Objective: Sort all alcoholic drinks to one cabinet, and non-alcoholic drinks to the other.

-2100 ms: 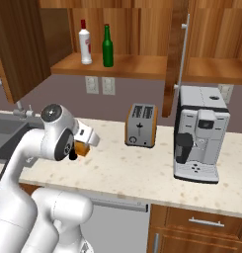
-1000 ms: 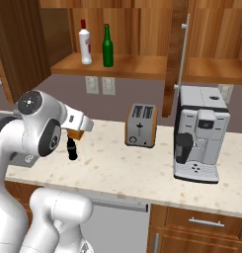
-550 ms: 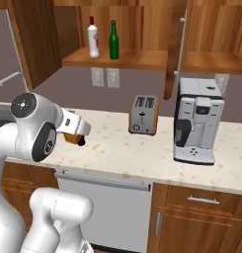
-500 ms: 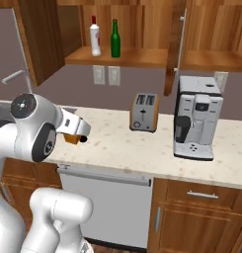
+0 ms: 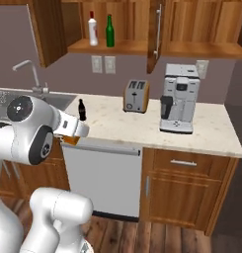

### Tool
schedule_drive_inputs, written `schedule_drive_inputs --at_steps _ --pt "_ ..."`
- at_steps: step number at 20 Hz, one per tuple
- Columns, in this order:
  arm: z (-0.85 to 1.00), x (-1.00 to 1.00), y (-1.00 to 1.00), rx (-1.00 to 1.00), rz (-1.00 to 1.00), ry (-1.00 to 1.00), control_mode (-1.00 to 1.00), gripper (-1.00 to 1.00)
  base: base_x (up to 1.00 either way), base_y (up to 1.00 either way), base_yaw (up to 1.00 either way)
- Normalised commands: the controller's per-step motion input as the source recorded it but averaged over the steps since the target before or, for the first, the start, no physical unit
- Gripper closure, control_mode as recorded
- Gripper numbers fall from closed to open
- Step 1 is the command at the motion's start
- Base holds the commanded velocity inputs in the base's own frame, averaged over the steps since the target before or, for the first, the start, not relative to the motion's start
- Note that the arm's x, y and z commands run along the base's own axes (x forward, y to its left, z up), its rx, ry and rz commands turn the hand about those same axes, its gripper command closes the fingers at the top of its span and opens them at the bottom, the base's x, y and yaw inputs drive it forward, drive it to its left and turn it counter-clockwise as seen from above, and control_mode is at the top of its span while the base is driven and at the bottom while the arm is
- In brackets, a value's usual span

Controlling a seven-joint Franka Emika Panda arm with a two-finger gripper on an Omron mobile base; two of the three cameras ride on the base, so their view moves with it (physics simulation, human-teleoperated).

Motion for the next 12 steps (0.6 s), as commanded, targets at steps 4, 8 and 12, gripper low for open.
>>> schedule_drive_inputs --at_steps 4,8,12 --pt "0.00 0.00 0.00 0.00 0.00 0.00 1.00 1.00 -0.03 -0.83 0.00" --pt "0.00 0.00 0.00 0.00 0.00 0.00 1.00 1.00 0.00 -0.78 0.00" --pt "0.00 0.00 0.00 0.00 0.00 0.00 1.00 1.00 0.18 -0.51 0.00"
